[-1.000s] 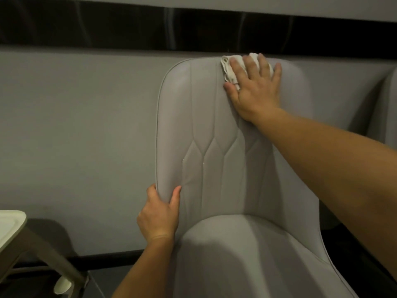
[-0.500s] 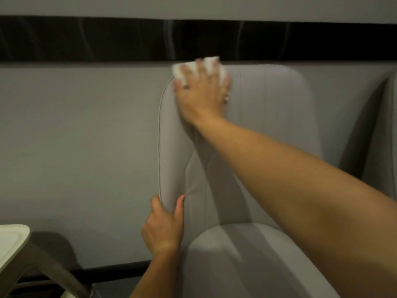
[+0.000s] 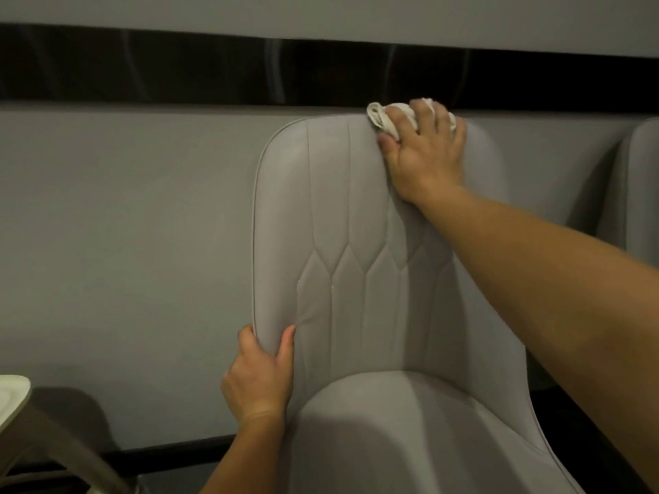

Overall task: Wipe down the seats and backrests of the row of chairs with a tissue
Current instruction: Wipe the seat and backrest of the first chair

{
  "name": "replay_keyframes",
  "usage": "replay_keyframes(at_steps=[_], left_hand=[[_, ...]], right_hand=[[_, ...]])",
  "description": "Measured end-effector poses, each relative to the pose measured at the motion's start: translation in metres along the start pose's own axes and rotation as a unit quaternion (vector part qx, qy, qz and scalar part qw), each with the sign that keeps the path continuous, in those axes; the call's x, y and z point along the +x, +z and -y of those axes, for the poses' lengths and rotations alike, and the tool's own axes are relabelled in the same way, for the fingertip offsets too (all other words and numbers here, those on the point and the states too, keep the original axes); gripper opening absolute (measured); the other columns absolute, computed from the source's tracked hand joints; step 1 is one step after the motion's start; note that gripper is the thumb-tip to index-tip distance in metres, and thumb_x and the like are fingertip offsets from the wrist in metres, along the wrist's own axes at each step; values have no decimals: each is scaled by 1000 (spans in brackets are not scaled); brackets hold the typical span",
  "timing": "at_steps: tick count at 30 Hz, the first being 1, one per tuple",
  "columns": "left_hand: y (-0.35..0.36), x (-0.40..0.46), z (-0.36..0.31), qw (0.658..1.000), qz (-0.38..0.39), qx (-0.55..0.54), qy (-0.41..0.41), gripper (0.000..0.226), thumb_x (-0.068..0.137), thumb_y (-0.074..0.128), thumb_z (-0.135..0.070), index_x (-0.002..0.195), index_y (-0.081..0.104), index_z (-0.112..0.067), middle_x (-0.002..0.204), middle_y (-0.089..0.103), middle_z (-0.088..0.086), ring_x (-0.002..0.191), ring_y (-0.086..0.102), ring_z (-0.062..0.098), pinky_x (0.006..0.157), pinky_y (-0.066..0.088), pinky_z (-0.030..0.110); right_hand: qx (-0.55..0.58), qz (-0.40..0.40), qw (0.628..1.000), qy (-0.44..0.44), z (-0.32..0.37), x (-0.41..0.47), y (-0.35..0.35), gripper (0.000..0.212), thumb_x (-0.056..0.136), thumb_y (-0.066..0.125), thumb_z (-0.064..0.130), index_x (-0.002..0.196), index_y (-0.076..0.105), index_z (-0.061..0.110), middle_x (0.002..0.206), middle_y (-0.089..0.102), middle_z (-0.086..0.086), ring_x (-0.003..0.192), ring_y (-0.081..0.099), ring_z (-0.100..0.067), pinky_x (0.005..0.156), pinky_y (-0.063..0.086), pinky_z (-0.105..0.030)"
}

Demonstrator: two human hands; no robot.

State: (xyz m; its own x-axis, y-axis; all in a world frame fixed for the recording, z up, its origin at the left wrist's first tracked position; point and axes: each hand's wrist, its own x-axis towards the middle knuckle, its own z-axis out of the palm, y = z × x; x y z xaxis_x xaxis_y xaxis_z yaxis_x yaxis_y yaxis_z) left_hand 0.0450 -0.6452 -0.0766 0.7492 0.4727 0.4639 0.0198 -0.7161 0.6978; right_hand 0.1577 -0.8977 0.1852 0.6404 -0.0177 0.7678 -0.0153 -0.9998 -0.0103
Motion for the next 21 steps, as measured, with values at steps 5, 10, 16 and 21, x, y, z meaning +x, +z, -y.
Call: replay_keyframes(at_steps=[5,10,16,21], left_hand=[[-1,-1,-3,1000,13,12,-15,67,77,47,-75,105,50,-14,76,66,22,67,63,43,56,41,40],[-3,-1,-5,999,28,11,-37,67,81,54,-69,111,50,-9,83,65,27,74,63,46,64,47,47],[-4,-3,-7,1000,12,-2,-22,71,81,46,-71,114,49,-8,82,65,28,72,62,47,60,38,43],[-5,-5,-8,1000,6,-5,-20,73,82,43,-72,114,49,-7,81,65,29,72,62,48,59,36,42]], right_hand=[[-11,-28,997,69,-14,-18,1,55,99,21,59,149,31,39,157,30,-4,148,18,-32,116,13,-61],[19,-55,990,127,-22,-51,12,57,99,29,54,155,27,38,162,25,-4,151,11,-33,118,8,-61],[-16,-22,999,20,-34,-160,55,58,100,40,50,155,30,35,164,23,-4,152,11,-33,119,7,-61],[-1,23,999,-37,-24,-209,80,63,97,35,57,156,25,36,166,15,-5,153,1,-33,118,3,-65]])
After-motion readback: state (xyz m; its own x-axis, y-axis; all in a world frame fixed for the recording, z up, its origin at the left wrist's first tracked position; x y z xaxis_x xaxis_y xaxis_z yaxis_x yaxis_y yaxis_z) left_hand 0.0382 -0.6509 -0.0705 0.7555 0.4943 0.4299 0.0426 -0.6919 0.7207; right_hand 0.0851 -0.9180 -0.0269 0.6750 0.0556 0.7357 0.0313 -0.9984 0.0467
